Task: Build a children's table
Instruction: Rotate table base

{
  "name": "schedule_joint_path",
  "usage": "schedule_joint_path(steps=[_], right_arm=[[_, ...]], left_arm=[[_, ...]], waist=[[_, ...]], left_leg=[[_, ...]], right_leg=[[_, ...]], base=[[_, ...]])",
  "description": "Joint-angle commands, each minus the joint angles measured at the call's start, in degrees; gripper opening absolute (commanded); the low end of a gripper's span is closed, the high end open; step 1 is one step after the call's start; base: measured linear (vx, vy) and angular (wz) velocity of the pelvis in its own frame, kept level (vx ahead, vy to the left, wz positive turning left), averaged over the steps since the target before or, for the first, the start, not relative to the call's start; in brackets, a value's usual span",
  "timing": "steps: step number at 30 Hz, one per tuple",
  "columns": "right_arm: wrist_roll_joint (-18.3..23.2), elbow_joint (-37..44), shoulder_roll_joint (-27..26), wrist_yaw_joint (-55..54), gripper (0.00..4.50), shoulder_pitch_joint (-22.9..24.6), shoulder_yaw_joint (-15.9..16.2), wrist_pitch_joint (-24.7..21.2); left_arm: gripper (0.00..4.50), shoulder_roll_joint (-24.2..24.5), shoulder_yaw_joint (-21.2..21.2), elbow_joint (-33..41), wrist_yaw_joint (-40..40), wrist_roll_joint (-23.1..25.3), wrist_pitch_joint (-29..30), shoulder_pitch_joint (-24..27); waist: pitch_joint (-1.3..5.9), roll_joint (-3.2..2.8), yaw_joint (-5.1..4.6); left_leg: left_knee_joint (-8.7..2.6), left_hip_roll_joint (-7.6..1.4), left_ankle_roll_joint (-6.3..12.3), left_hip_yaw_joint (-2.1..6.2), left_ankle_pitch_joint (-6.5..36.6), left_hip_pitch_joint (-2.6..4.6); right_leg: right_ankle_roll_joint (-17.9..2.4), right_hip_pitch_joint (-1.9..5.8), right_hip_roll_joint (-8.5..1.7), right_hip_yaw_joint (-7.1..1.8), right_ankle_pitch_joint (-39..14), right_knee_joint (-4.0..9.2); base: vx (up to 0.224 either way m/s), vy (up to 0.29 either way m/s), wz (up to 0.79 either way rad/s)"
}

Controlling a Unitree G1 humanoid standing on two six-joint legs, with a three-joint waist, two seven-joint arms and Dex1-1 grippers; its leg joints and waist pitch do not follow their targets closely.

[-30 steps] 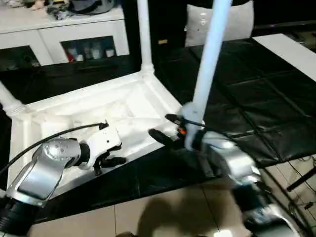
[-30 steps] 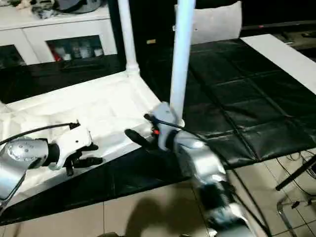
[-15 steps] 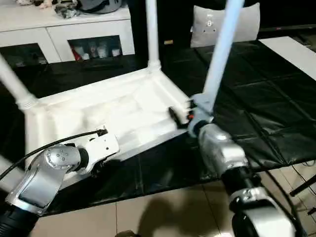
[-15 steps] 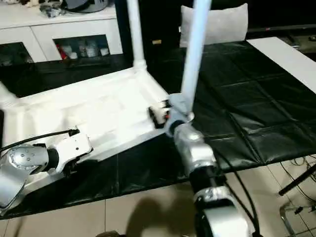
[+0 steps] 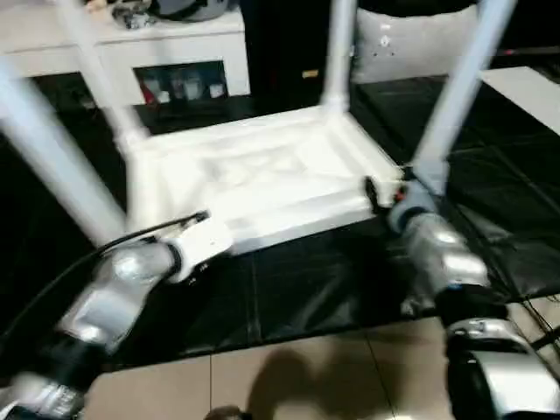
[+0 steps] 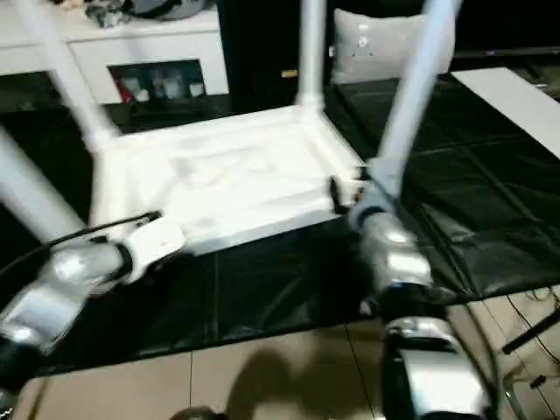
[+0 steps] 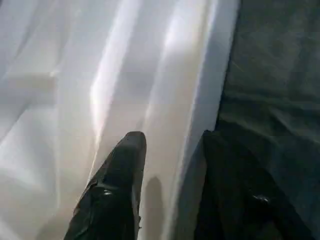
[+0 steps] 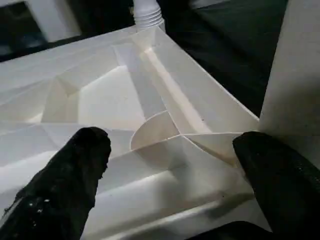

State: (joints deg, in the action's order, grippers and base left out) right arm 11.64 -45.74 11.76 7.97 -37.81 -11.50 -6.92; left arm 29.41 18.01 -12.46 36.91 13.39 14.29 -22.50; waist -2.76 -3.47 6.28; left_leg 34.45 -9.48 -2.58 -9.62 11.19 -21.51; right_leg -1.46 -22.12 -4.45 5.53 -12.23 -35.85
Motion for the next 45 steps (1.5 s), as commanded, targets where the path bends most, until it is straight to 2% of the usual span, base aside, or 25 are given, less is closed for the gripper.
schedule_joint_path(steps=[1, 6, 8, 9, 11, 13, 14, 15, 16, 17, 19, 20, 21, 22, 23, 25, 26, 27, 29, 34, 36, 39, 40, 44, 45], right_arm=[[0.32, 0.62, 2.42, -2.5, 4.5, 1.23, -3.47, 0.79], [0.5, 4.6, 3.86, -2.43, 4.5, 5.22, -4.1, 0.24], [0.12, 7.4, 3.63, -0.9, 4.5, 6.91, -2.85, -0.24], [0.12, 7.4, 3.63, -0.9, 4.5, 6.91, -2.85, -0.24], [-0.42, 10.68, 3.03, 1.75, 4.5, 8.52, -0.56, -0.64], [-0.38, 12.36, 2.57, 3.29, 4.5, 9.21, 0.46, -0.89], [-0.13, 14.94, 1.97, 5.41, 4.5, 10.29, 1.94, -1.3], [-0.13, 14.94, 1.97, 5.41, 4.5, 10.29, 1.94, -1.3], [-0.26, 19.43, 1.39, 8.81, 4.5, 12.55, 5.12, -0.85], [-0.2, 21.01, 1.31, 9.87, 4.5, 13.42, 6.19, -0.95], [-0.15, 23.43, 1.27, 10.65, 4.5, 14.85, 7.51, -2.14], [-0.14, 25.09, 1.29, 11.28, 4.5, 15.92, 8.36, -2.82], [-0.13, 25.23, 1.29, 11.36, 4.5, 16.01, 8.43, -2.86], [-0.07, 25.92, 1.29, 11.76, 4.5, 16.44, 8.76, -3.02], [0.17, 28.2, 1.31, 12.77, 4.5, 17.76, 9.57, -4.47], [0.32, 29.62, 1.4, 13.43, 4.5, 18.62, 10.25, -5.52], [0.27, 30.72, 1.47, 13.67, 4.5, 19.24, 10.56, -6.44], [0.22, 31.2, 1.51, 13.66, 4.5, 19.53, 10.71, -6.94], [-0.01, 33.54, 1.85, 13.43, 4.5, 20.89, 11.39, -9.45], [-0.47, 34.56, 1.99, 12.65, 4.5, 22.0, 11.65, -11.87], [-0.72, 34.44, 1.92, 12.14, 4.5, 22.21, 11.48, -12.58], [-1.1, 33.58, 1.95, 11.6, 4.5, 22.88, 11.42, -15.49], [-1.24, 33.23, 1.92, 11.53, 4.5, 23.02, 11.51, -15.92], [-1.06, 31.94, 1.08, 10.22, 4.5, 22.91, 10.98, -16.16], [-1.05, 31.27, 0.89, 9.71, 4.5, 22.55, 10.62, -16.01]], left_arm=[[2.07, 0.09, -1.15, -2.11, -3.33, 1.4, -0.44, -1.55], [2.07, -3.18, -1.66, -7.34, -9.12, 2.28, -2.81, -4.62], [2.07, -5.06, -2.84, -8.38, -10.6, 0.84, -3.93, -4.78], [2.07, -5.06, -2.84, -8.38, -10.6, 0.84, -3.93, -4.78], [2.07, -7.54, -5.1, -7.11, -11.38, -2.22, -4.12, -3.22], [2.07, -8.9, -6.51, -6.03, -11.63, -4.25, -4.29, -1.9], [2.27, -10.37, -8.34, -2.66, -11.02, -7.43, -3.55, 1.19], [2.37, -10.37, -8.34, -2.66, -11.02, -7.43, -3.55, 1.19], [2.42, -12.29, -11.48, 3.99, -11.11, -12.33, -2.5, 7.52], [2.42, -12.88, -12.51, 6.33, -11.1, -13.99, -1.87, 9.71], [2.48, -13.53, -13.91, 9.3, -12.47, -15.08, -1.62, 12.88], [2.62, -14.06, -15.02, 11.63, -13.95, -15.4, -1.83, 15.62], [2.76, -14.11, -15.13, 11.82, -14.08, -15.44, -1.86, 15.87], [2.83, -14.41, -15.67, 12.79, -14.72, -15.63, -2.03, 17.12], [2.84, -15.63, -17.92, 15.32, -17.36, -15.54, -3.04, 20.72], [2.91, -17.12, -20.22, 16.51, -20.58, -15.16, -3.65, 22.64], [3.08, -18.14, -21.72, 17.3, -22.43, -15.19, -3.49, 23.43], [3.2, -18.68, -22.52, 17.48, -23.39, -15.24, -3.38, 23.68], [3.26, -19.85, -24.59, 18.96, -27.63, -15.16, -2.6, 24.71], [3.67, -19.84, -26.47, 17.14, -29.06, -16.08, -3.54, 22.74], [3.84, -19.28, -26.38, 15.73, -28.09, -16.27, -4.03, 21.06], [4.06, -17.88, -26.3, 9.27, -26.46, -16.3, -5.8, 15.08], [4.09, -17.51, -26.35, 7.56, -26.53, -16.0, -6.12, 13.67], [4.41, -16.06, -27.29, 1.36, -26.62, -16.58, -6.35, 7.67], [4.41, -15.59, -27.7, -0.24, -26.64, -16.75, -6.25, 6.16]], waist=[[4.02, 0.12, -0.62], [4.06, -0.06, -0.46], [4.13, -0.37, -0.5], [4.03, -0.15, -0.67], [4.06, -0.59, -1.0], [4.0, -0.18, -1.38], [3.98, 0.06, -1.57], [4.22, 0.0, -1.64], [4.19, 0.35, -1.9], [4.12, 0.36, -2.09], [4.26, 0.57, -2.6], [4.2, 0.35, -2.5], [4.05, 1.26, -2.64], [3.56, 0.8, -2.45], [3.47, 1.36, -2.33], [3.01, 1.09, -2.49], [3.08, 0.93, -2.5], [3.08, 1.55, -2.54], [3.02, 1.43, -2.39], [3.08, 1.65, -2.49], [3.11, 1.36, -2.46], [3.18, 1.62, -2.49], [3.26, 1.29, -2.43], [3.53, 1.21, -2.57], [3.56, 0.83, -2.56]], left_leg=[[-3.63, -3.35, 1.36, 0.99, 6.21, 0.64], [-3.41, -3.23, 2.54, 0.98, 5.38, 0.54], [-3.44, -3.3, 2.36, 1.18, 5.92, 0.42], [-3.48, -3.28, 2.46, 1.13, 6.2, 0.36], [-3.45, -3.24, 2.5, 1.21, 7.17, 0.29], [-3.5, -3.35, 2.93, 1.26, 7.54, 0.06], [-3.51, -3.27, 3.51, 1.21, 7.25, -0.05], [-3.34, -3.36, 3.74, 1.32, 6.22, -0.3], [-3.4, -3.65, 4.69, 1.26, 5.33, -0.45], [-3.29, -3.74, 5.31, 1.32, 4.58, -0.9], [-2.83, -3.43, 7.5, 0.93, 3.61, -0.81], [-2.75, -3.48, 8.08, 0.86, 2.98, -0.67], [-2.83, -3.54, 8.23, 0.72, 3.36, -0.69], [-3.18, -3.53, 7.62, 0.74, 5.66, -0.59], [-3.27, -3.77, 6.6, 0.73, 7.46, -0.27], [-3.83, -4.06, 5.32, 0.82, 10.09, -0.21], [-3.96, -4.01, 4.46, 0.91, 11.26, 0.0], [-4.01, -4.04, 4.25, 0.84, 11.49, 0.05], [-4.3, -4.2, 3.34, 1.07, 11.41, 0.0], [-4.43, -3.97, 2.51, 1.09, 12.02, 0.11], [-4.4, -3.9, 2.14, 1.06, 12.05, 0.27], [-4.34, -3.72, 2.09, 1.05, 11.32, 0.22], [-4.23, -3.5, 1.98, 0.99, 11.29, 0.4], [-4.1, -3.56, 1.76, 1.12, 9.76, 0.21], [-4.08, -3.55, 1.65, 1.17, 9.84, 0.25]], right_leg=[[-11.77, 2.8, -4.63, -3.74, -2.18, 3.87], [-10.9, 2.79, -4.39, -3.48, -2.14, 4.19], [-10.89, 2.94, -4.54, -3.41, -2.31, 4.11], [-10.79, 2.95, -4.46, -3.39, -2.51, 4.3], [-11.33, 2.98, -4.59, -3.29, -3.49, 4.28], [-11.65, 3.21, -4.68, -3.27, -3.61, 4.4], [-11.73, 3.13, -4.58, -3.21, -3.98, 4.48], [-12.11, 3.51, -4.82, -3.22, -2.62, 4.01], [-12.42, 3.21, -4.71, -3.12, -1.84, 4.0], [-12.64, 3.58, -5.02, -3.13, -0.85, 3.8], [-12.56, 3.03, -4.56, -3.16, -1.48, 4.0], [-12.19, 2.56, -4.26, -3.24, -1.77, 4.17], [-12.04, 2.45, -4.06, -3.23, -2.38, 4.33], [-11.42, 2.25, -4.16, -3.13, -6.93, 4.85], [-10.59, 2.18, -4.19, -3.25, -10.29, 5.08], [-9.14, 1.98, -4.0, -3.26, -14.03, 5.53], [-8.38, 1.9, -3.97, -3.35, -15.29, 5.72], [-7.98, 1.82, -3.84, -3.41, -15.41, 5.83], [-7.71, 1.94, -3.92, -3.55, -13.97, 5.64], [-7.6, 1.96, -4.08, -3.61, -13.23, 5.84], [-7.6, 1.79, -4.01, -3.67, -12.82, 5.9], [-7.55, 1.93, -4.13, -3.74, -11.45, 5.78], [-7.38, 1.81, -3.99, -3.72, -11.35, 5.83], [-8.33, 2.17, -4.21, -3.62, -7.48, 5.31], [-8.54, 2.18, -4.27, -3.62, -7.34, 5.24]], base=[[0.0, 0.0, 0.0], [0.0, 0.0, 0.0], [0.0, 0.0, 0.0], [0.0, 0.0, 0.0], [0.0, 0.0, 0.0], [0.0, 0.0, 0.0], [0.0, 0.0, 0.0], [0.0, 0.0, 0.0], [0.0, 0.0, 0.0], [0.0, 0.0, 0.0], [0.0, 0.0, 0.0], [0.0, 0.0, 0.0], [0.0, 0.0, 0.0], [0.0, 0.0, 0.0], [0.0, 0.0, 0.0], [0.0, 0.0, 0.0], [0.0, 0.0, 0.0], [0.0, 0.0, 0.0], [0.0, 0.0, 0.0], [0.0, 0.0, 0.0], [0.0, 0.0, 0.0], [0.0, 0.0, 0.0], [0.0, 0.0, 0.0], [0.0, 0.0, 0.0], [0.0, 0.0, 0.0]])
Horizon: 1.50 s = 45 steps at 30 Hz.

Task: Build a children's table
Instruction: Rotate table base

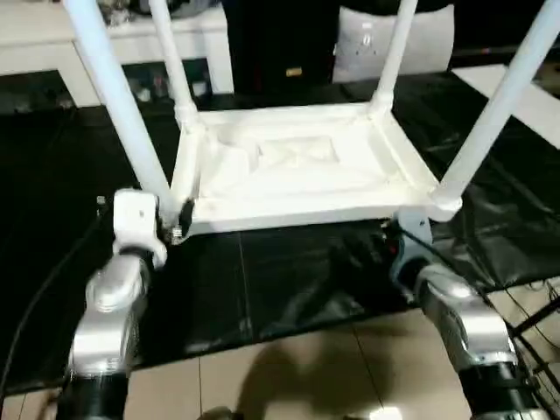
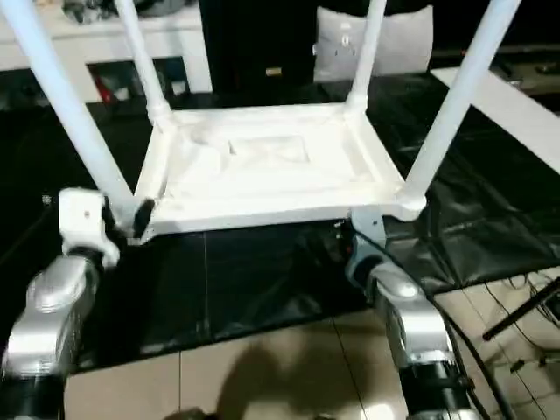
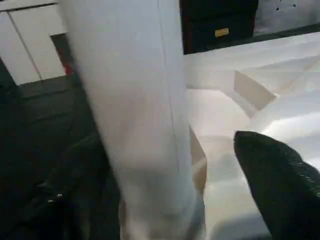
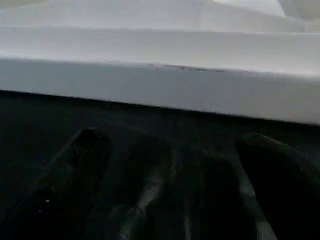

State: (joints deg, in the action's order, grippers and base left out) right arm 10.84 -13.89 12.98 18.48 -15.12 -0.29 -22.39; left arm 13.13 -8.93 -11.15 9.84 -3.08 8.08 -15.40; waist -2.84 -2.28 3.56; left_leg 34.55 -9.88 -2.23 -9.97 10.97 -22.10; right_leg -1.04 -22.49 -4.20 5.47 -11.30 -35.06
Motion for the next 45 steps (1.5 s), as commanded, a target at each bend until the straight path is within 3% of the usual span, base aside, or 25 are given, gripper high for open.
schedule_joint_path(steps=[1, 4, 5, 7, 11, 12, 14, 15, 16, 18, 19, 23, 24, 25, 28, 31, 33, 36, 39, 45], right_arm=[[-0.09, -1.38, -0.43, -1.19, 4.5, -0.65, -1.07, -0.34], [0.49, -3.63, -0.65, -2.09, 4.5, -2.15, -2.43, -0.09], [0.42, -6.02, -0.41, -2.38, 4.5, -3.3, -3.18, 0.21], [0.23, -7.62, -0.2, -2.56, 4.5, -4.02, -3.52, 0.59], [-0.85, -13.49, 0.87, -2.23, 4.5, -6.66, -3.56, 3.0], [-1.13, -16.23, 1.24, -2.11, 4.5, -8.04, -3.73, 4.15], [-1.26, -18.0, 1.51, -1.96, 4.5, -9.0, -3.86, 4.84], [-1.65, -21.88, 1.99, -1.46, 4.5, -11.02, -4.2, 6.42], [-1.65, -21.88, 1.99, -1.46, 4.5, -11.02, -4.2, 6.42], [-2.0, -28.07, 2.76, -0.41, 4.5, -13.81, -4.67, 8.75], [-2.18, -30.4, 3.09, -0.05, 4.5, -14.8, -4.72, 9.59], [-3.46, -37.51, 4.03, 2.0, 4.5, -17.94, -3.74, 13.75], [-3.52, -37.68, 4.03, 2.09, 4.5, -18.06, -3.68, 13.93], [-3.91, -38.91, 3.91, 3.02, 4.5, -19.05, -3.23, 15.37], [-4.17, -40.99, 3.22, 5.08, 4.5, -20.99, -2.77, 17.26], [-5.24, -42.31, 2.1, 7.26, 4.5, -22.55, -1.01, 19.11], [-5.78, -42.97, 1.29, 8.29, 4.5, -23.24, -0.13, 19.97], [-6.46, -44.03, 0.61, 8.81, 4.5, -23.82, 0.39, 20.81], [-7.79, -45.59, -0.8, 10.01, 4.5, -24.61, 1.29, 22.53], [-8.45, -46.74, -2.42, 11.71, 4.5, -25.04, 2.25, 24.02]], left_arm=[[4.41, 1.01, -1.39, -2.85, 0.29, -0.76, 0.16, -2.31], [4.41, 1.67, -3.3, -6.49, 0.3, -2.64, 0.91, -5.98], [4.41, 2.53, -4.06, -10.0, 2.05, -3.98, 0.27, -8.9], [4.41, 3.1, -4.32, -12.08, 3.73, -4.88, -0.26, -10.62], [4.41, 4.43, -3.58, -16.25, 15.23, -9.38, -1.42, -13.89], [4.41, 5.32, -1.99, -15.81, 22.11, -11.02, -0.85, -13.67], [4.41, 5.98, -0.67, -14.86, 26.87, -12.13, 0.31, -13.12], [4.41, 8.14, 2.67, -12.95, 36.12, -13.9, 3.85, -11.4], [4.41, 8.14, 2.67, -12.95, 36.12, -13.9, 3.85, -11.4], [4.41, 11.66, 7.61, -10.95, 45.55, -14.33, 6.92, -9.15], [4.41, 12.88, 9.31, -10.15, 48.66, -14.53, 7.76, -8.37], [4.41, 14.36, 13.35, -1.85, 55.88, -19.75, 14.56, -6.1], [4.41, 14.35, 13.54, -1.48, 56.07, -19.88, 14.73, -6.01], [4.41, 14.18, 15.19, 1.69, 57.38, -21.01, 16.14, -5.3], [4.41, 13.31, 17.81, 6.39, 58.83, -22.29, 18.01, -4.35], [4.41, 10.26, 20.75, 11.17, 58.07, -23.84, 19.97, -3.91], [4.41, 8.55, 22.56, 13.48, 57.56, -24.32, 20.96, -3.88], [4.41, 6.79, 23.66, 14.74, 56.57, -24.74, 21.86, -4.03], [4.41, 3.23, 26.0, 15.41, 54.3, -24.34, 22.93, -4.94], [4.41, -0.47, 27.83, 14.46, 52.01, -22.47, 22.71, -6.28]], waist=[[3.68, -0.26, 0.04], [3.9, 0.02, 0.01], [3.89, 0.29, 0.0], [3.99, 0.27, 0.06], [3.97, 0.5, 0.4], [3.94, 0.68, 0.33], [3.99, 0.6, 0.57], [3.95, 0.63, 0.7], [3.94, 0.56, 0.8], [3.85, 0.9, 1.05], [3.9, 0.62, 1.29], [3.54, 0.85, 1.34], [3.57, 0.91, 1.3], [3.6, 1.5, 1.22], [3.57, 1.66, 1.15], [3.66, 2.22, 0.67], [3.63, 2.14, 0.45], [3.74, 2.78, -0.34], [3.61, 2.98, -1.03], [3.41, 2.93, -1.34]], left_leg=[[-4.13, -3.05, 1.18, 1.44, 10.25, 0.91], [-3.93, -3.09, 1.52, 1.43, 8.17, 0.79], [-3.84, -2.97, 1.9, 1.35, 7.66, 0.73], [-3.74, -2.92, 2.17, 1.33, 6.88, 0.72], [-3.69, -3.1, 2.13, 1.1, 6.5, 1.02], [-3.73, -3.2, 2.23, 1.05, 6.31, 0.97], [-3.63, -3.26, 2.36, 0.89, 6.03, 1.27], [-3.66, -3.36, 2.39, 0.84, 5.98, 1.26], [-3.76, -3.37, 2.41, 0.88, 5.87, 1.21], [-3.77, -3.43, 2.42, 0.67, 6.02, 1.27], [-3.81, -3.57, 2.25, 0.67, 6.03, 1.35], [-4.13, -3.69, 0.71, 0.44, 8.75, 1.54], [-4.16, -3.79, 0.39, 0.49, 9.56, 1.52], [-4.21, -3.76, 0.22, 0.49, 10.13, 1.43], [-4.11, -3.62, 0.84, 0.43, 9.25, 1.24], [-3.92, -3.55, 1.19, 0.4, 8.08, 0.97], [-3.86, -3.57, 1.45, 0.5, 7.13, 0.72], [-3.62, -3.47, 2.66, 0.36, 5.73, 0.59], [-3.49, -3.32, 3.68, 0.32, 5.64, 0.39], [-3.49, -3.42, 3.25, 0.39, 7.97, 0.7]], right_leg=[[-9.28, 2.53, -4.47, -3.55, -8.02, 4.56], [-10.77, 2.84, -4.53, -3.48, -4.55, 3.96], [-11.13, 2.87, -4.55, -3.48, -4.26, 3.98], [-11.41, 3.01, -4.69, -3.46, -4.67, 3.82], [-12.27, 2.75, -4.98, -3.5, -5.63, 3.77], [-12.39, 2.78, -4.99, -3.53, -5.44, 3.74], [-13.1, 2.54, -5.1, -3.59, -5.88, 3.53], [-13.3, 2.51, -5.19, -3.63, -5.91, 3.46], [-13.34, 2.54, -5.17, -3.59, -6.24, 3.4], [-13.38, 2.47, -5.14, -3.64, -7.02, 3.43], [-13.54, 2.34, -5.21, -3.62, -7.61, 3.28], [-14.02, 2.28, -4.99, -3.69, -8.33, 3.44], [-14.11, 2.37, -5.12, -3.7, -8.7, 3.38], [-13.86, 2.61, -5.21, -3.73, -9.64, 3.43], [-13.34, 2.7, -5.17, -3.82, -10.53, 3.66], [-13.81, 2.85, -5.06, -3.79, -9.21, 3.48], [-14.28, 2.98, -5.12, -3.79, -7.92, 3.31], [-14.88, 3.14, -5.01, -3.78, -5.68, 3.13], [-15.23, 3.19, -4.9, -3.69, -6.57, 3.31], [-13.93, 2.99, -4.76, -3.71, -10.96, 3.84]], base=[[0.0, 0.0, 0.0], [0.0, 0.0, 0.0], [0.0, 0.0, 0.0], [0.0, 0.0, 0.0], [0.0, 0.0, 0.0], [0.0, 0.0, 0.0], [0.0, 0.0, 0.0], [0.0, 0.0, 0.0], [0.0, 0.0, 0.0], [0.0, 0.0, 0.0], [0.0, 0.0, 0.0], [0.0, 0.0, 0.0], [0.0, 0.0, 0.0], [0.0, 0.0, 0.0], [0.0, 0.0, 0.0], [0.0, 0.0, 0.0], [0.0, 0.0, 0.0], [0.0, 0.0, 0.0], [0.0, 0.0, 0.0], [0.0, 0.0, 0.0]])
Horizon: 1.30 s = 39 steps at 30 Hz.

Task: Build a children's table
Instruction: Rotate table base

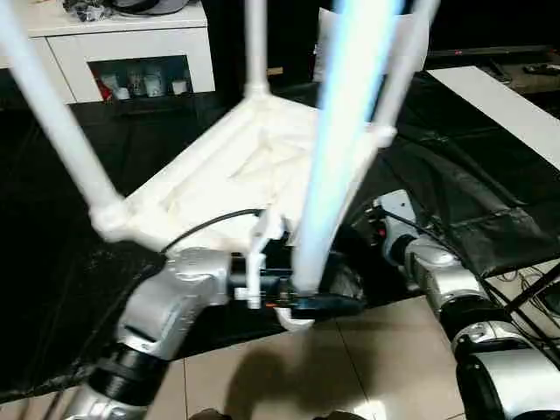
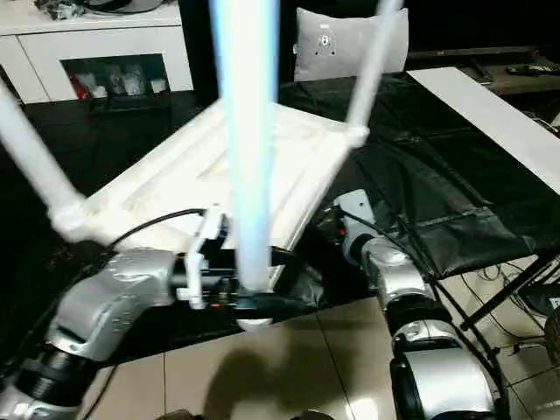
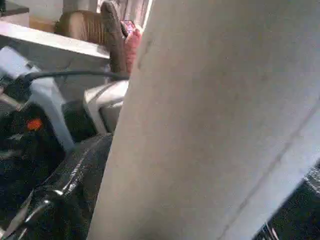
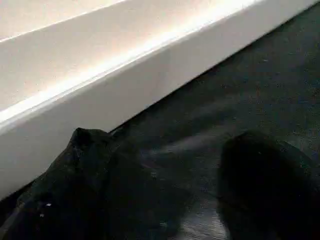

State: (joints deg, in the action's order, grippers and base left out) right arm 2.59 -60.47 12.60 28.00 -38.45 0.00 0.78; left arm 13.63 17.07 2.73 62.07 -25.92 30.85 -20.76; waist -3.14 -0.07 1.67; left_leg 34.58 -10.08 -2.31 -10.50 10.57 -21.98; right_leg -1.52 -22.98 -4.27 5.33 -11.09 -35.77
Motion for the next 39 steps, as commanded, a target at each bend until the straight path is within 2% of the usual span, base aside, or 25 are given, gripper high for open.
schedule_joint_path(steps=[1, 7, 9, 15, 19, 21, 22, 23, 26, 29, 31, 34, 35, 36, 39], right_arm=[[-0.65, -0.58, -2.67, 2.86, 4.5, -1.79, 2.26, 1.56], [-1.28, -0.12, -5.05, 4.95, 4.5, -0.98, 3.27, 2.89], [-1.15, -0.12, -5.89, 5.76, 4.5, -0.54, 3.35, 3.27], [-1.38, -0.72, -6.55, 6.36, 4.5, -0.02, 2.94, 3.89], [-1.73, -2.02, -5.75, 1.73, 4.5, -0.46, 1.47, 3.25], [-1.04, -2.94, -4.47, -1.6, 4.5, -0.89, -0.66, 2.95], [-1.04, -2.95, -4.46, -1.61, 4.5, -0.89, -0.67, 2.95], [-0.45, -3.11, -3.83, -2.41, 4.5, -0.96, -1.67, 3.0], [1.75, -2.04, -1.06, -2.8, 4.5, -0.48, -4.88, 4.19], [3.47, -0.13, 0.9, -1.87, 4.5, 0.38, -6.77, 4.68], [4.12, 1.02, 1.98, -1.16, 4.5, 1.06, -7.48, 4.72], [5.35, 3.58, 3.71, 2.41, 4.5, 2.39, -8.14, 3.68], [6.31, 6.54, 4.89, 6.97, 4.5, 3.67, -7.82, 2.98], [6.31, 6.54, 4.89, 6.97, 4.5, 3.67, -7.82, 2.98], [7.81, 13.98, 6.83, 14.86, 4.5, 6.69, -6.22, 1.7]], left_arm=[[4.41, -2.34, 2.35, 0.23, -1.18, 0.65, -0.26, -1.5], [4.41, -8.28, 2.54, -4.97, -7.62, 3.72, -3.53, -5.07], [4.41, -9.89, 2.35, -6.33, -9.12, 4.54, -4.67, -5.85], [4.41, -11.51, 2.61, -7.13, -10.47, 5.66, -5.87, -5.75], [4.41, -12.76, 0.96, -10.39, -15.56, 8.41, -8.8, -6.97], [4.41, -12.23, -0.88, -13.43, -18.76, 10.39, -10.02, -8.5], [4.41, -12.23, -0.89, -13.44, -18.77, 10.39, -10.02, -8.5], [4.41, -11.68, -1.35, -14.42, -19.78, 11.27, -10.44, -8.94], [4.41, -9.39, -2.55, -17.43, -22.89, 14.59, -13.38, -9.37], [4.41, -7.71, -2.9, -19.49, -24.19, 16.45, -15.31, -8.95], [4.41, -7.08, -3.34, -20.01, -24.68, 16.62, -15.38, -8.53], [4.41, -6.33, -3.92, -20.2, -25.65, 16.96, -15.37, -7.73], [4.41, -5.62, -3.66, -19.68, -25.06, 17.21, -15.84, -6.75], [4.41, -5.62, -3.66, -19.68, -25.06, 17.21, -15.84, -6.75], [4.41, -3.01, -2.05, -17.35, -21.17, 16.86, -15.44, -4.47]], waist=[[3.77, 0.74, 0.52], [3.86, 0.42, 0.55], [3.94, 0.6, 0.43], [4.09, 0.25, 0.74], [3.96, 0.26, 0.82], [3.88, 0.39, 0.97], [3.84, 0.36, 0.95], [3.85, 0.55, 0.95], [3.85, 0.44, 1.44], [3.84, 0.56, 1.47], [3.88, 0.53, 1.5], [3.99, 0.29, 1.52], [4.01, 0.02, 1.62], [4.03, 0.21, 1.69], [4.11, 0.13, 1.71]], left_leg=[[-3.55, -3.25, 3.37, 0.96, 8.18, 0.53], [-3.45, -3.22, 3.78, 1.06, 8.02, 0.45], [-3.43, -3.22, 4.14, 1.14, 7.94, 0.26], [-3.34, -3.49, 5.13, 1.12, 7.05, 0.53], [-3.45, -3.49, 4.69, 1.14, 8.25, 0.7], [-3.56, -3.43, 3.81, 1.2, 9.46, 0.71], [-3.57, -3.43, 3.58, 1.15, 9.83, 0.82], [-3.53, -3.36, 3.5, 1.14, 10.06, 0.87], [-3.56, -3.37, 3.23, 1.18, 10.35, 0.9], [-3.53, -3.19, 3.36, 1.17, 10.39, 0.62], [-3.4, -3.04, 3.47, 1.09, 10.52, 0.61], [-3.34, -3.06, 3.87, 1.16, 10.24, 0.58], [-3.31, -3.14, 4.19, 1.2, 10.25, 0.55], [-3.34, -3.19, 4.53, 1.2, 10.17, 0.49], [-3.44, -3.38, 5.52, 1.39, 9.36, 0.35]], right_leg=[[-13.45, 3.54, -4.71, -3.57, -10.97, 4.51], [-13.91, 3.66, -4.67, -3.51, -8.93, 4.47], [-14.01, 3.85, -4.74, -3.48, -8.28, 4.42], [-15.28, 3.64, -4.73, -3.43, -5.83, 4.1], [-14.82, 3.54, -4.63, -3.43, -7.12, 4.42], [-14.01, 3.63, -4.8, -3.42, -9.53, 4.64], [-13.72, 3.49, -4.79, -3.48, -10.06, 4.74], [-13.64, 3.44, -4.78, -3.45, -10.53, 4.76], [-12.55, 3.41, -4.83, -3.43, -12.09, 4.95], [-11.8, 3.55, -4.78, -3.32, -12.29, 4.94], [-11.1, 3.47, -4.76, -3.32, -13.17, 5.1], [-11.45, 3.44, -4.66, -3.22, -12.82, 5.06], [-11.8, 3.44, -4.65, -3.2, -11.97, 5.03], [-11.8, 3.49, -4.61, -3.19, -11.39, 5.06], [-12.72, 3.53, -4.61, -3.13, -9.01, 4.65]], base=[[0.0, 0.0, 0.0], [0.0, 0.0, 0.0], [0.0, 0.0, 0.0], [0.0, 0.0, 0.0], [0.0, 0.0, 0.0], [0.0, 0.0, 0.0], [0.0, 0.0, 0.0], [0.0, 0.0, 0.0], [0.0, 0.0, 0.0], [0.0, 0.0, 0.0], [0.0, 0.0, 0.0], [0.0, 0.0, 0.0], [0.0, 0.0, 0.0], [0.0, 0.0, 0.0], [0.0, 0.0, 0.0]])
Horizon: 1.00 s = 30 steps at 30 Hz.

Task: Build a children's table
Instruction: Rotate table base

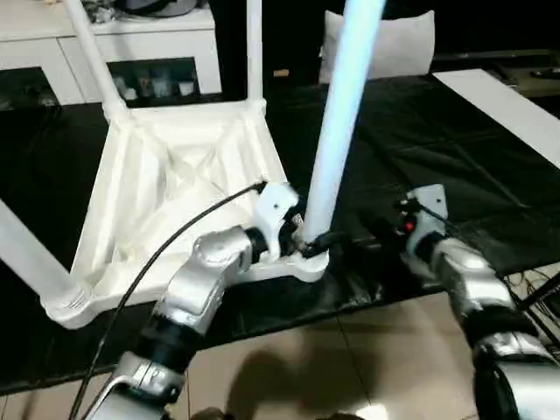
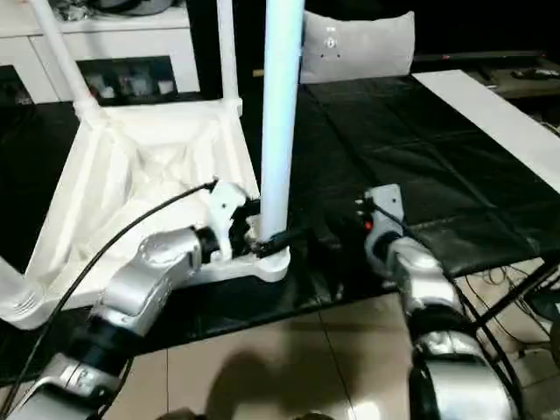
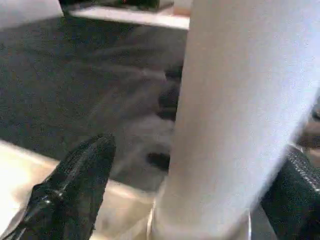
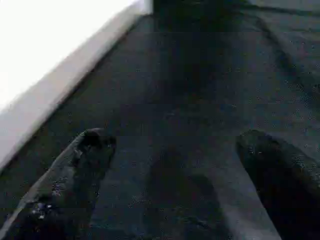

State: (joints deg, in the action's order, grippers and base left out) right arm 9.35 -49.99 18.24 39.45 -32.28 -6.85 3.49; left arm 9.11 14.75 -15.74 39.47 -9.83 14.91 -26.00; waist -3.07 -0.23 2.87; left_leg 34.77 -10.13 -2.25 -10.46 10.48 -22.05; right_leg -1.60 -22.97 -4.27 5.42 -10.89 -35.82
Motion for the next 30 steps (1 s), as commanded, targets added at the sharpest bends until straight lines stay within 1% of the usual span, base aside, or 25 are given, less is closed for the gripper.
schedule_joint_path(steps=[1, 2, 3, 4, 5, 6, 7, 8, 10, 11, 12, 13, 14, 15, 17, 19, 21, 22, 23, 24, 25, 26, 27, 28, 30], right_arm=[[1.64, 6.74, 2.37, 6.59, 4.5, 1.92, 1.68, -1.8], [1.64, 6.74, 2.37, 6.59, 4.5, 1.92, 1.68, -1.8], [1.92, 8.4, 2.99, 8.07, 4.5, 2.67, 2.22, -2.32], [2.3, 10.87, 4.07, 10.51, 4.5, 3.86, 3.21, -3.01], [2.62, 13.11, 5.08, 12.61, 4.5, 4.95, 4.08, -3.56], [2.87, 15.32, 6.12, 14.39, 4.5, 6.0, 4.79, -4.37], [3.09, 17.82, 7.25, 16.46, 4.5, 7.19, 5.41, -5.37], [3.32, 21.36, 9.21, 19.82, 4.5, 8.97, 6.44, -6.71], [3.34, 23.3, 10.31, 21.72, 4.5, 9.96, 6.95, -7.2], [3.64, 24.33, 10.79, 22.68, 4.5, 10.44, 7.19, -7.79], [3.64, 24.33, 10.79, 22.68, 4.5, 10.44, 7.19, -7.79], [4.07, 25.34, 11.19, 23.72, 4.5, 10.88, 7.43, -8.39], [4.75, 26.69, 11.66, 24.81, 4.5, 11.39, 7.8, -9.25], [5.42, 28.04, 12.02, 25.93, 4.5, 11.89, 8.23, -10.01], [6.35, 30.84, 12.69, 27.24, 4.5, 12.92, 8.87, -11.8], [6.91, 31.64, 12.72, 27.88, 4.5, 13.21, 8.88, -12.54], [7.32, 32.75, 12.69, 28.4, 4.5, 13.66, 8.68, -13.69], [7.34, 33.18, 12.69, 28.49, 4.5, 13.86, 8.74, -13.96], [7.34, 33.18, 12.69, 28.49, 4.5, 13.86, 8.74, -13.96], [7.59, 34.05, 12.84, 28.6, 4.5, 14.23, 8.89, -14.66], [7.7, 34.39, 12.91, 28.65, 4.5, 14.37, 8.94, -14.97], [8.09, 35.18, 13.1, 28.96, 4.5, 14.7, 9.05, -15.75], [8.78, 36.33, 13.42, 29.55, 4.5, 15.2, 9.15, -16.95], [8.93, 36.61, 13.54, 29.62, 4.5, 15.34, 9.21, -17.12], [9.05, 37.22, 13.77, 29.65, 4.5, 15.57, 9.29, -17.29]], left_arm=[[4.41, 3.26, 1.12, 1.38, 3.37, 1.14, -0.04, 1.44], [4.41, 3.26, 1.12, 1.38, 3.37, 1.14, -0.04, 1.44], [4.41, 4.16, 1.49, 1.28, 4.31, 1.41, -0.46, 1.69], [4.41, 5.71, 1.98, 1.26, 6.22, 1.48, -0.52, 2.02], [4.14, 7.33, 2.48, 1.28, 8.14, 1.62, -0.6, 2.32], [4.05, 9.1, 2.93, 1.12, 9.79, 2.25, -0.86, 2.5], [4.05, 10.99, 3.28, 0.96, 11.47, 2.88, -1.19, 2.65], [4.05, 14.3, 3.43, 0.22, 14.6, 3.6, -2.09, 2.62], [3.8, 16.0, 3.26, -0.87, 15.96, 3.92, -2.7, 2.18], [3.68, 16.72, 3.35, -1.58, 16.43, 4.16, -3.2, 1.83], [3.63, 16.72, 3.35, -1.58, 16.43, 4.16, -3.2, 1.83], [3.62, 17.4, 3.55, -2.33, 17.15, 4.39, -3.63, 1.43], [3.58, 18.04, 3.78, -3.15, 18.25, 4.47, -4.01, 0.98], [3.48, 18.41, 3.92, -4.39, 19.3, 4.5, -4.44, 0.25], [3.24, 18.66, 3.99, -6.53, 20.8, 4.36, -5.11, -1.1], [3.18, 18.53, 4.07, -7.81, 22.23, 3.91, -5.07, -2.04], [3.02, 18.14, 3.79, -9.07, 23.25, 3.65, -4.73, -2.83], [2.89, 17.91, 3.81, -9.56, 23.76, 3.48, -4.23, -3.02], [2.8, 17.91, 3.81, -9.56, 23.76, 3.48, -4.23, -3.02], [2.77, 17.45, 3.71, -10.46, 24.45, 3.13, -3.3, -3.37], [2.75, 17.26, 3.64, -10.8, 24.72, 2.93, -2.87, -3.51], [2.61, 16.85, 3.4, -11.24, 25.26, 2.24, -1.44, -3.66], [2.46, 16.51, 3.39, -11.62, 25.94, 1.72, -0.12, -3.69], [2.37, 16.54, 3.59, -11.8, 26.19, 1.85, 0.14, -3.67], [2.26, 16.53, 4.0, -12.61, 26.31, 2.6, -0.63, -3.69]], waist=[[4.01, 0.06, 0.73], [3.97, 0.15, 0.8], [4.01, 0.12, 0.82], [3.79, -0.11, 1.14], [3.72, -0.18, 1.16], [3.67, -0.12, 1.24], [3.58, -0.42, 1.37], [3.54, -0.35, 1.56], [3.54, -0.43, 1.59], [3.6, -0.5, 1.69], [3.59, -0.6, 1.77], [3.52, -0.54, 1.84], [3.49, -0.55, 2.07], [3.56, -0.74, 2.27], [3.6, -0.62, 2.52], [3.7, -0.8, 2.58], [3.67, -0.76, 2.69], [3.77, -1.06, 2.71], [3.78, -0.88, 2.64], [3.81, -0.83, 2.63], [3.78, -1.05, 2.67], [3.83, -1.12, 2.73], [3.85, -1.1, 2.78], [3.82, -1.11, 2.77], [3.83, -1.12, 2.82]], left_leg=[[-3.59, -3.36, 5.6, 1.33, 9.65, 0.56], [-3.65, -3.36, 5.73, 1.37, 9.73, 0.54], [-3.65, -3.39, 5.59, 1.27, 9.9, 0.75], [-3.74, -3.36, 5.32, 1.25, 10.69, 0.91], [-3.9, -3.41, 4.8, 1.32, 11.77, 0.92], [-3.97, -3.41, 4.56, 1.33, 12.44, 0.98], [-4.11, -3.48, 3.92, 1.47, 13.5, 1.04], [-4.23, -3.47, 3.68, 1.56, 14.05, 1.09], [-4.28, -3.41, 3.42, 1.5, 13.76, 1.05], [-4.21, -3.4, 3.16, 1.47, 13.64, 1.12], [-4.21, -3.34, 3.17, 1.5, 13.6, 1.09], [-4.27, -3.48, 3.02, 1.49, 14.02, 1.21], [-4.25, -3.37, 3.13, 1.42, 14.28, 1.27], [-4.25, -3.49, 3.02, 1.49, 14.08, 1.31], [-4.3, -3.46, 2.96, 1.51, 13.43, 1.18], [-4.28, -3.53, 2.8, 1.54, 13.33, 1.21], [-4.27, -3.47, 2.64, 1.52, 13.31, 1.15], [-4.29, -3.57, 2.44, 1.65, 13.15, 1.16], [-4.28, -3.54, 2.43, 1.57, 13.02, 1.11], [-4.26, -3.5, 2.44, 1.59, 12.84, 1.03], [-4.21, -3.43, 2.51, 1.47, 12.64, 1.16], [-4.2, -3.48, 2.53, 1.5, 12.63, 1.08], [-4.18, -3.45, 2.79, 1.54, 12.29, 1.06], [-4.18, -3.48, 2.92, 1.51, 12.19, 1.05], [-4.11, -3.45, 3.3, 1.49, 12.08, 1.04]], right_leg=[[-12.53, 3.43, -4.63, -3.25, -9.24, 4.76], [-12.33, 3.47, -4.57, -3.24, -9.4, 4.83], [-12.56, 3.26, -4.61, -3.31, -9.57, 4.84], [-12.35, 3.18, -4.48, -3.29, -10.86, 5.19], [-12.19, 3.1, -4.55, -3.33, -12.08, 5.14], [-11.83, 3.11, -4.54, -3.3, -13.1, 5.3], [-11.09, 3.09, -4.6, -3.34, -14.94, 5.36], [-10.15, 3.11, -4.51, -3.38, -15.68, 5.63], [-10.16, 3.03, -4.5, -3.46, -14.91, 5.51], [-10.67, 3.02, -4.64, -3.46, -14.73, 5.46], [-10.79, 3.01, -4.58, -3.41, -14.74, 5.45], [-10.93, 2.89, -4.64, -3.44, -15.07, 5.46], [-10.67, 2.91, -4.68, -3.45, -16.12, 5.7], [-10.61, 2.89, -4.74, -3.49, -16.05, 5.59], [-10.38, 2.96, -4.7, -3.48, -15.35, 5.51], [-10.87, 2.92, -4.81, -3.48, -14.28, 5.33], [-10.86, 2.99, -4.87, -3.47, -14.54, 5.45], [-11.19, 3.02, -4.93, -3.46, -13.94, 5.27], [-11.51, 3.02, -4.88, -3.44, -13.11, 5.25], [-11.67, 3.12, -4.92, -3.43, -12.81, 5.23], [-11.79, 3.08, -4.84, -3.43, -12.47, 5.35], [-12.05, 3.22, -4.84, -3.4, -11.84, 5.2], [-12.2, 3.26, -4.88, -3.38, -11.51, 5.18], [-12.24, 3.26, -4.92, -3.38, -11.66, 5.2], [-11.94, 3.26, -4.98, -3.37, -12.44, 5.36]], base=[[0.0, 0.0, 0.0], [0.0, 0.0, 0.0], [0.0, 0.0, 0.0], [0.0, 0.0, 0.0], [0.0, 0.0, 0.0], [0.0, 0.0, 0.0], [0.0, 0.0, 0.0], [0.0, 0.0, 0.0], [0.0, 0.0, 0.0], [0.0, 0.0, 0.0], [0.0, 0.0, 0.0], [0.0, 0.0, 0.0], [0.0, 0.0, 0.0], [0.0, 0.0, 0.0], [0.0, 0.0, 0.0], [0.0, 0.0, 0.0], [0.0, 0.0, 0.0], [0.0, 0.0, 0.0], [0.0, 0.0, 0.0], [0.0, 0.0, 0.0], [0.0, 0.0, 0.0], [0.0, 0.0, 0.0], [0.0, 0.0, 0.0], [0.0, 0.0, 0.0], [0.0, 0.0, 0.0]])
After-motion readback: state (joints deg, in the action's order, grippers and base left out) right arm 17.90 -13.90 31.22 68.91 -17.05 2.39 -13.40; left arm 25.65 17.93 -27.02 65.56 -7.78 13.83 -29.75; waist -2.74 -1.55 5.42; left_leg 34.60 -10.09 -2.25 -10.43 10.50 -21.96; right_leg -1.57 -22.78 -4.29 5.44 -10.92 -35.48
